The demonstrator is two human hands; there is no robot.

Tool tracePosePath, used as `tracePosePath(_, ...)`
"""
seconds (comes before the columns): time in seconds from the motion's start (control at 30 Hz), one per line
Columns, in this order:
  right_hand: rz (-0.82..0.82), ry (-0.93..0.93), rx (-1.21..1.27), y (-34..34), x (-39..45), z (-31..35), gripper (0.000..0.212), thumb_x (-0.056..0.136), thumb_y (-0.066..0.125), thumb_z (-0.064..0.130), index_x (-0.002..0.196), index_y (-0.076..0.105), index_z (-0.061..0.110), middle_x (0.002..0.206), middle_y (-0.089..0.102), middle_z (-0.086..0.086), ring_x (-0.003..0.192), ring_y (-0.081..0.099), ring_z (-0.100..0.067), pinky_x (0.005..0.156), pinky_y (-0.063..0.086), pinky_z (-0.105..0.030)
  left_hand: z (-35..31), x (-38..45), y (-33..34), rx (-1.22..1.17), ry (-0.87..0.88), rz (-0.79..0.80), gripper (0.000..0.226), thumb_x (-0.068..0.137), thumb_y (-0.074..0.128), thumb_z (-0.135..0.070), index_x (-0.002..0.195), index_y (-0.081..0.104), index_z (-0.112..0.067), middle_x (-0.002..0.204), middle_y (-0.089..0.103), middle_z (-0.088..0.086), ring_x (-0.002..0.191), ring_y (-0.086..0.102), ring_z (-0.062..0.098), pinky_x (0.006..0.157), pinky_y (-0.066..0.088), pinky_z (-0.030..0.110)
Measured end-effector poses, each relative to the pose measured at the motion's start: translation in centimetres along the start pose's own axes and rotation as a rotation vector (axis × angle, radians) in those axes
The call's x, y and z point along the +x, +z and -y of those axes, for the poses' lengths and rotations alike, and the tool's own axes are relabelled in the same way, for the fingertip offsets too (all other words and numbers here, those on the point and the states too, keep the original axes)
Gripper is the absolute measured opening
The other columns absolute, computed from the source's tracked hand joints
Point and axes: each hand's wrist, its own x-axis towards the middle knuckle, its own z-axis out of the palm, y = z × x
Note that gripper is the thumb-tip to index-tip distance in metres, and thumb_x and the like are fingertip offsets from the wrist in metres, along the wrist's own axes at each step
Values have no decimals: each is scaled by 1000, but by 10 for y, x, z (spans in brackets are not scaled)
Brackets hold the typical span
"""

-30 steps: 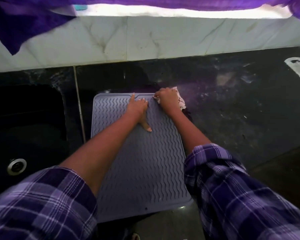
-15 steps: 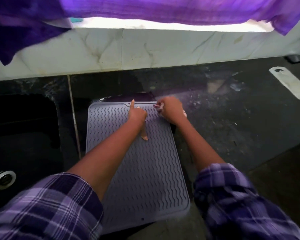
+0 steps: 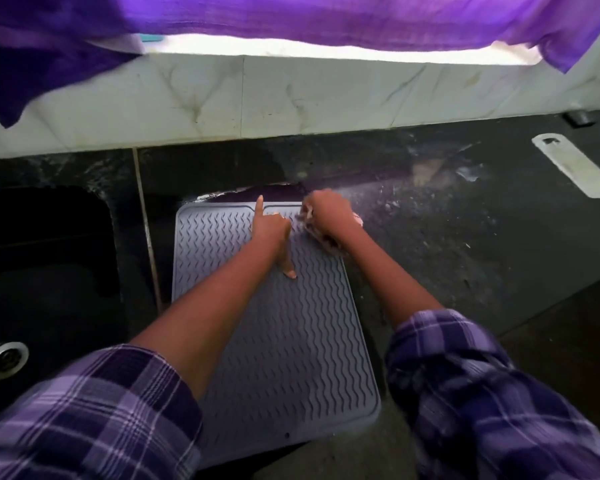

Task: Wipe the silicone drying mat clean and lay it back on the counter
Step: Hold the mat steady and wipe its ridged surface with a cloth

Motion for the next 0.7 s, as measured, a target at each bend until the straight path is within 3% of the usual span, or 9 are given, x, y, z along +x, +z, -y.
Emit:
tracePosePath(0.1, -96, 18, -60, 22, -11, 5, 26, 90, 47, 13, 108, 66, 11, 115, 65, -14, 110, 59, -33, 87, 46, -39, 1, -1, 3, -31, -5, -9, 102, 50, 71, -77, 127, 54, -13, 127, 61, 4, 130, 49, 20, 118, -10, 55)
tracePosePath(0.2, -122, 35, -29, 51, -55, 0, 26, 92, 47, 19, 107, 67, 15, 113, 66, -8, 108, 57, -29, 93, 39, -39, 3, -2, 5, -43, -11, -14, 103, 48, 72, -78, 125, 56, -11, 126, 62, 5, 128, 51, 20, 116, -11, 55)
tracePosePath(0.3, -20, -40, 45, 67, -122, -4, 25, 93, 52, 26, 111, 69, 19, 117, 65, -4, 109, 54, -28, 95, 38, -35, 0, -4, 2, -17, -16, 0, 105, 49, 72, -78, 127, 55, -10, 129, 59, 8, 132, 48, 23, 116, -12, 56)
tracePosePath(0.43, 216, -1, 130, 41, -135, -9, 24, 84, 68, 35, 103, 74, 22, 105, 72, -7, 99, 66, -26, 91, 52, -33, -4, -11, -1, -37, -33, 13, 103, 53, 71, -76, 129, 53, -10, 133, 57, 8, 135, 44, 24, 116, -12, 57)
tracePosePath(0.53, 53, 93, 225, 30, -110, -14, 23, 86, 65, 31, 104, 72, 18, 103, 72, -10, 96, 67, -28, 86, 55, -35, -2, -20, 6, -59, -39, -28, 96, 57, 69, -76, 127, 55, -12, 130, 59, 6, 132, 47, 21, 116, -9, 55)
tracePosePath(0.7, -67, 5, -7, 62, -117, -6, 30, 92, 48, 14, 120, 61, 14, 124, 60, -7, 113, 53, -31, 88, 45, -39, -27, -55, 28, 23, 49, -132, 56, 77, 67, -55, 113, 63, -11, 115, 65, 4, 119, 55, 20, 121, -1, 49)
